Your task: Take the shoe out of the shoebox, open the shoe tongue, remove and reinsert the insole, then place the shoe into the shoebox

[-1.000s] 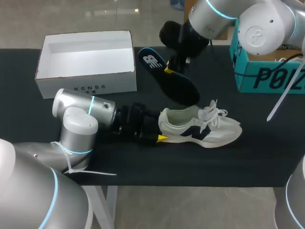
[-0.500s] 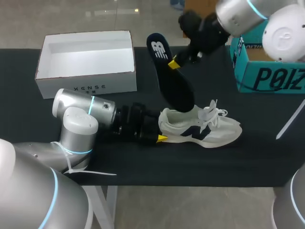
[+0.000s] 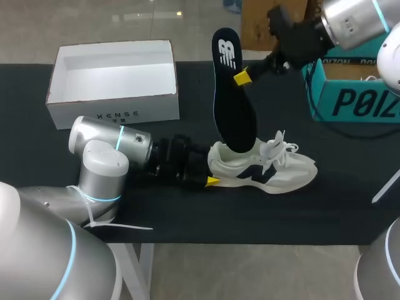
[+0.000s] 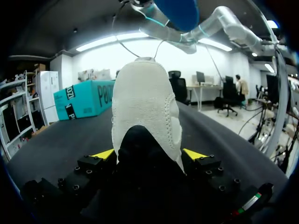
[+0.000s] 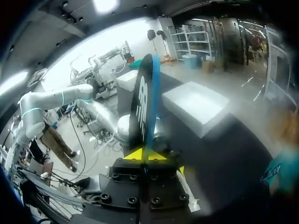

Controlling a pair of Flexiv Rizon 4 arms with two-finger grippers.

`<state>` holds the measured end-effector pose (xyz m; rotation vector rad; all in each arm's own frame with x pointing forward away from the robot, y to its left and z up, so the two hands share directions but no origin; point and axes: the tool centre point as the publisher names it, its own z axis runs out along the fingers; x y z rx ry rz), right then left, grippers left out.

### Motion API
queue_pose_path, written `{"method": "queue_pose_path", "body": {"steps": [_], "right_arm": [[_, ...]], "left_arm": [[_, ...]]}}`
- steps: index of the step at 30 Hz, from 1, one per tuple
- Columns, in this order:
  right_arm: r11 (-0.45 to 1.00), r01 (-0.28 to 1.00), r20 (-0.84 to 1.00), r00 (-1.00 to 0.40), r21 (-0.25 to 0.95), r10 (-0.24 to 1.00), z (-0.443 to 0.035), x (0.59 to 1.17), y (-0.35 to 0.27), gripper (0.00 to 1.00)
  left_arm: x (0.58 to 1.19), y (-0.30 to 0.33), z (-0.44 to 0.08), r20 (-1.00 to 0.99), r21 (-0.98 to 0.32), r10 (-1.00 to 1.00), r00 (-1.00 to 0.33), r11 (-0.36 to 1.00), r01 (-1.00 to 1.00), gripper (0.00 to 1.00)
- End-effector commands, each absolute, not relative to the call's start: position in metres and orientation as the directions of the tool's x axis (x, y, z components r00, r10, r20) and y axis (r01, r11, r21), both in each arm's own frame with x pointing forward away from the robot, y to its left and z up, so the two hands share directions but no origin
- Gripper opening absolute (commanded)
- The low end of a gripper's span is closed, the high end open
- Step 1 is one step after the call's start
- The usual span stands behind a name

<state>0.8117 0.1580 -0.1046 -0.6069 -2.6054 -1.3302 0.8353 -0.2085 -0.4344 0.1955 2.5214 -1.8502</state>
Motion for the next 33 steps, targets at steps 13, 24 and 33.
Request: {"method": "queue_pose_path", "body": {"steps": [13,24,33], "right_arm": [[0.538,0.438,0.349,-0.899,0.720,0.266,-0.073,0.756,0.150,0.00],[0.514,0.408,0.320,-0.913,0.754,0.254,-0.068,0.703,0.151,0.00],[0.513,0.397,0.298,-0.916,0.761,0.267,-0.061,0.680,0.150,0.00]], "left_arm": [[0.836,-0.209,-0.436,-0.079,-0.949,0.098,-0.992,0.298,0.105,0.00],[0.836,-0.209,-0.436,-0.079,-0.949,0.098,-0.992,0.298,0.105,0.00],[0.836,-0.209,-0.436,-0.079,-0.949,0.098,-0.992,0.298,0.105,0.00]]}}
